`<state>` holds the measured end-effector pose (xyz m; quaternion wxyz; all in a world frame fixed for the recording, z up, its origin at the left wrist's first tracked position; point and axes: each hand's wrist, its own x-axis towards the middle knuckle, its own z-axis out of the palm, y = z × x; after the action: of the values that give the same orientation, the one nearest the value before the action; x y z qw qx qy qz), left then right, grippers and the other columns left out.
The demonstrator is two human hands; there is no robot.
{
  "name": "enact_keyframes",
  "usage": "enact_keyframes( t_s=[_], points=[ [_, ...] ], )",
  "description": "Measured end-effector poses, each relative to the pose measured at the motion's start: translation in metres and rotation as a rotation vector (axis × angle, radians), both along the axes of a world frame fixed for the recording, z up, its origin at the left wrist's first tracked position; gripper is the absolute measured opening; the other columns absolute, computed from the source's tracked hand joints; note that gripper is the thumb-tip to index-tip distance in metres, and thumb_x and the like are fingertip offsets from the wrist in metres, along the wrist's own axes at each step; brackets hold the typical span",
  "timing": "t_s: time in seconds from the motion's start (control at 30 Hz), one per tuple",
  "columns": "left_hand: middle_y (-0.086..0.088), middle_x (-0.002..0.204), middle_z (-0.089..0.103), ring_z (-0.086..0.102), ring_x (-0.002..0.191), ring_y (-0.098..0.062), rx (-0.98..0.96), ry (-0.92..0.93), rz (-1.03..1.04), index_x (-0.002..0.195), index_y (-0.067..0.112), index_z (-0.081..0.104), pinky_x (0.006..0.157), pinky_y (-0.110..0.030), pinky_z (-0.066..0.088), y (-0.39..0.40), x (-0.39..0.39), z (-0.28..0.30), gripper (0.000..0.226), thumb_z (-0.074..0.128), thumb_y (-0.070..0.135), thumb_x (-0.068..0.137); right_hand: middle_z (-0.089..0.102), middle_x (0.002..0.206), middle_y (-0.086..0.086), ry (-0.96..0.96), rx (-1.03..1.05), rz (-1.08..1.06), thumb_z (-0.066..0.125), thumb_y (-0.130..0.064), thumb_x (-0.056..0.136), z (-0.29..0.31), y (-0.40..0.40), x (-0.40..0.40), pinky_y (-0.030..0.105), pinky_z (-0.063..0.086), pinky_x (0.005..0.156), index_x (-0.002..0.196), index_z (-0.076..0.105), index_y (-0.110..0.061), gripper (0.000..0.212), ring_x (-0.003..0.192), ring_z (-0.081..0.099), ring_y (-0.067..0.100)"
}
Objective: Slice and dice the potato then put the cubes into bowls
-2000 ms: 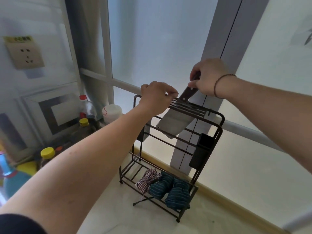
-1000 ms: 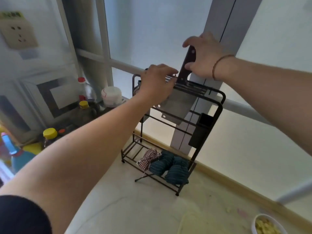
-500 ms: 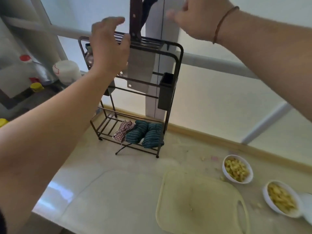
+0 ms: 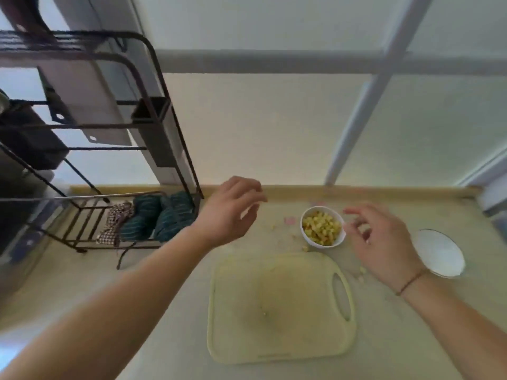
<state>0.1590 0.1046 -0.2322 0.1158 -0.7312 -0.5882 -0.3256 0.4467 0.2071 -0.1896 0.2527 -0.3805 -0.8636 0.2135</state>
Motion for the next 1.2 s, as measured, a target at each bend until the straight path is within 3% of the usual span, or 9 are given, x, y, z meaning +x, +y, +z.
enact_keyframes(
  t_s=[0.1, 0.17, 0.27, 0.33, 0.53, 0.73, 0.87, 1.03, 1.2],
  points=[
    [-0.004, 0.137, 0.058, 0.051, 0.127, -0.027, -0.510, -0.148, 0.207, 0.131, 0.016, 0.065, 0.103, -0.047, 0.049, 0.017, 0.027, -0.043, 0.032, 0.062, 0.023, 0.100, 0.066, 0.110, 0.004, -0.247, -0.180, -0.158, 0.063, -0.005, 0.087, -0.063, -0.016, 0.061, 0.030, 0.049, 0.077, 0.109, 0.068, -0.015, 0.024, 0.082, 0.061, 0.015],
    [0.000, 0.157, 0.039, 0.035, 0.143, -0.025, -0.765, -0.167, 0.331, 0.150, 0.021, 0.046, 0.116, -0.039, 0.035, 0.032, 0.040, -0.060, 0.048, 0.055, 0.035, 0.104, 0.053, 0.138, 0.002, -0.472, -0.265, -0.077, 0.056, -0.014, 0.093, -0.088, -0.022, 0.075, 0.029, 0.047, 0.087, 0.129, 0.058, -0.020, 0.037, 0.109, 0.061, 0.019],
    [-0.003, 0.164, 0.026, 0.028, 0.146, -0.030, -0.909, -0.108, 0.393, 0.159, 0.022, 0.029, 0.117, -0.039, 0.029, 0.057, 0.055, -0.080, 0.059, 0.049, 0.039, 0.106, 0.012, 0.162, -0.005, -0.719, -0.383, -0.005, 0.037, -0.022, 0.101, -0.102, -0.014, 0.072, 0.030, 0.041, 0.100, 0.150, 0.028, -0.029, 0.050, 0.138, 0.040, 0.019],
    [-0.005, 0.161, 0.030, 0.032, 0.143, -0.031, -0.950, -0.059, 0.412, 0.158, 0.020, 0.031, 0.114, -0.040, 0.032, 0.069, 0.063, -0.087, 0.056, 0.047, 0.037, 0.106, 0.017, 0.157, 0.001, -0.795, -0.352, -0.009, 0.033, -0.020, 0.102, -0.111, -0.006, 0.065, 0.032, 0.042, 0.096, 0.144, 0.033, -0.026, 0.042, 0.132, 0.043, 0.022],
    [-0.016, 0.122, 0.055, 0.051, 0.114, -0.040, -0.867, -0.111, 0.391, 0.120, 0.005, 0.062, 0.090, -0.046, 0.044, 0.074, 0.081, -0.110, 0.024, 0.052, 0.012, 0.099, 0.041, 0.129, 0.007, -0.868, -0.319, -0.045, 0.033, -0.014, 0.101, -0.134, 0.003, 0.061, 0.036, 0.047, 0.094, 0.126, 0.044, -0.020, 0.028, 0.115, 0.050, 0.022],
    [-0.018, 0.120, 0.058, 0.054, 0.110, -0.038, -0.900, -0.057, 0.307, 0.128, 0.003, 0.060, 0.086, -0.040, 0.040, 0.076, 0.084, -0.110, 0.030, 0.049, 0.005, 0.100, 0.035, 0.133, 0.006, -0.853, -0.327, -0.105, 0.030, -0.021, 0.105, -0.132, 0.009, 0.069, 0.035, 0.045, 0.087, 0.136, 0.042, -0.023, 0.033, 0.109, 0.052, 0.024],
    [-0.009, 0.105, 0.063, 0.059, 0.091, -0.027, -0.806, -0.314, 0.358, 0.106, 0.004, 0.072, 0.074, -0.027, 0.038, 0.070, 0.093, -0.106, 0.021, 0.057, -0.001, 0.093, 0.039, 0.130, 0.007, -0.891, -0.332, -0.144, 0.028, -0.021, 0.104, -0.132, 0.007, 0.068, 0.034, 0.046, 0.086, 0.134, 0.043, -0.019, 0.033, 0.112, 0.051, 0.024],
    [-0.004, 0.099, 0.070, 0.060, 0.089, -0.015, -0.706, -0.595, 0.484, 0.102, 0.009, 0.078, 0.079, -0.020, 0.040, 0.063, 0.131, -0.105, 0.019, 0.065, 0.004, 0.090, 0.044, 0.125, 0.007, -0.894, -0.344, -0.154, 0.036, -0.008, 0.099, -0.130, 0.005, 0.085, 0.030, 0.042, 0.075, 0.124, 0.045, -0.015, 0.028, 0.112, 0.051, 0.023],
    [-0.005, 0.089, 0.064, 0.053, 0.082, -0.019, -0.706, -0.589, 0.518, 0.089, 0.003, 0.075, 0.067, -0.020, 0.028, 0.065, 0.155, -0.116, 0.010, 0.066, 0.004, 0.087, 0.058, 0.093, 0.022, -0.395, -0.237, -0.497, 0.065, 0.005, 0.080, -0.131, 0.014, 0.155, 0.040, 0.046, 0.062, 0.091, 0.064, 0.000, 0.011, 0.073, 0.060, 0.041]
  ],
)
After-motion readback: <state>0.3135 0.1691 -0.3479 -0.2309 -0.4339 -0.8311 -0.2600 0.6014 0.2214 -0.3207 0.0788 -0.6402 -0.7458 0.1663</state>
